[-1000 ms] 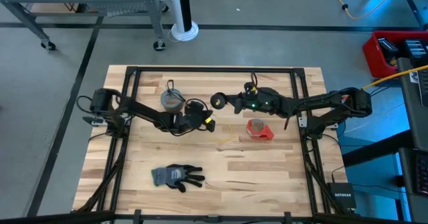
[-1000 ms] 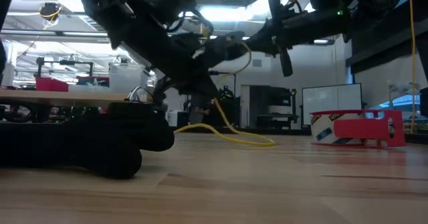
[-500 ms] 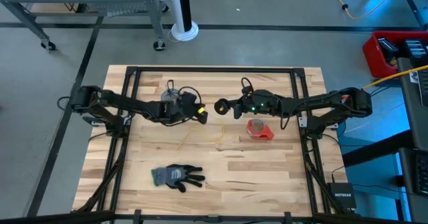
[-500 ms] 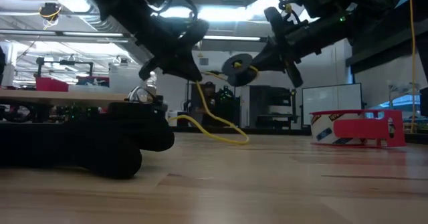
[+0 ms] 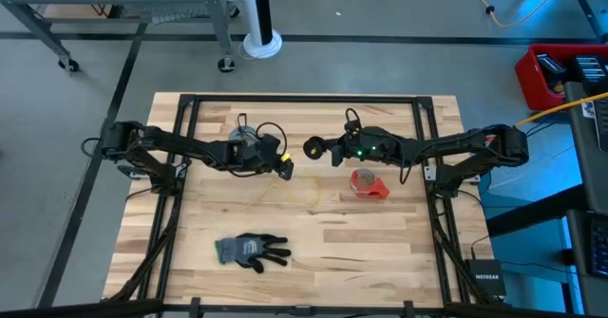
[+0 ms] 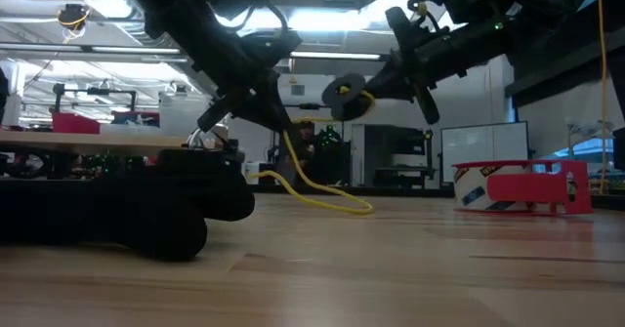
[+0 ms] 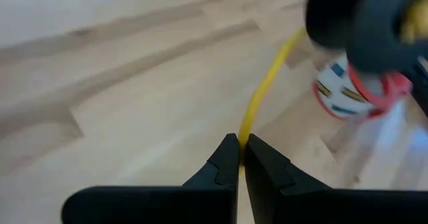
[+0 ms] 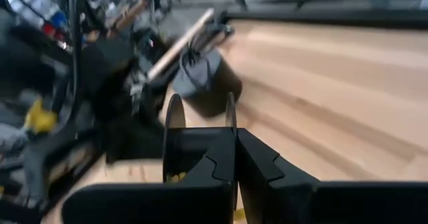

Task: Coil cords
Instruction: Coil the yellow wire onto the spool

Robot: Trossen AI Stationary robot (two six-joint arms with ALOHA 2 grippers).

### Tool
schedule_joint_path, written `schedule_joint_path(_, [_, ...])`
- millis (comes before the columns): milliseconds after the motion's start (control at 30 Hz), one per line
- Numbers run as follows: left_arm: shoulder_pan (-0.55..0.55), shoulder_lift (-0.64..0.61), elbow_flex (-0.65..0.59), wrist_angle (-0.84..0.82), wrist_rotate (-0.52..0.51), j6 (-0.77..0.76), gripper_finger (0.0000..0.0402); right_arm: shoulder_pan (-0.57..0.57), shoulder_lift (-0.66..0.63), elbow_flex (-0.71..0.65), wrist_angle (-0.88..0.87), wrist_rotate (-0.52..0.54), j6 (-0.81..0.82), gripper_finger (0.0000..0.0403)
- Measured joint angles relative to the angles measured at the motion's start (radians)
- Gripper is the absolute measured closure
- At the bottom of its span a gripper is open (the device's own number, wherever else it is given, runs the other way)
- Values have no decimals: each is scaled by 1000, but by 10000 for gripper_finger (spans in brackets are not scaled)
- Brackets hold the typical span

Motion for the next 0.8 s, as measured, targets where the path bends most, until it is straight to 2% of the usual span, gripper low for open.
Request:
schedule_joint_path(133, [-27, 0, 0, 1, 23, -32, 397, 0, 0, 0, 36, 99, 0, 396])
schedule_joint_path(333, [-55, 0, 0, 0, 20, -34, 396, 0, 0, 0, 15, 118, -1, 396])
schedule_joint_path(467, [-45, 1, 0, -4, 18, -17, 396, 0, 0, 0, -46, 71, -1, 396])
schedule_joint_path(667, [2, 1, 0, -22, 17, -14, 396, 0, 0, 0, -153, -75, -1, 396])
schedule_joint_path(800, [42, 2, 0, -30, 19, -15, 396, 0, 0, 0, -211, -118, 0, 396])
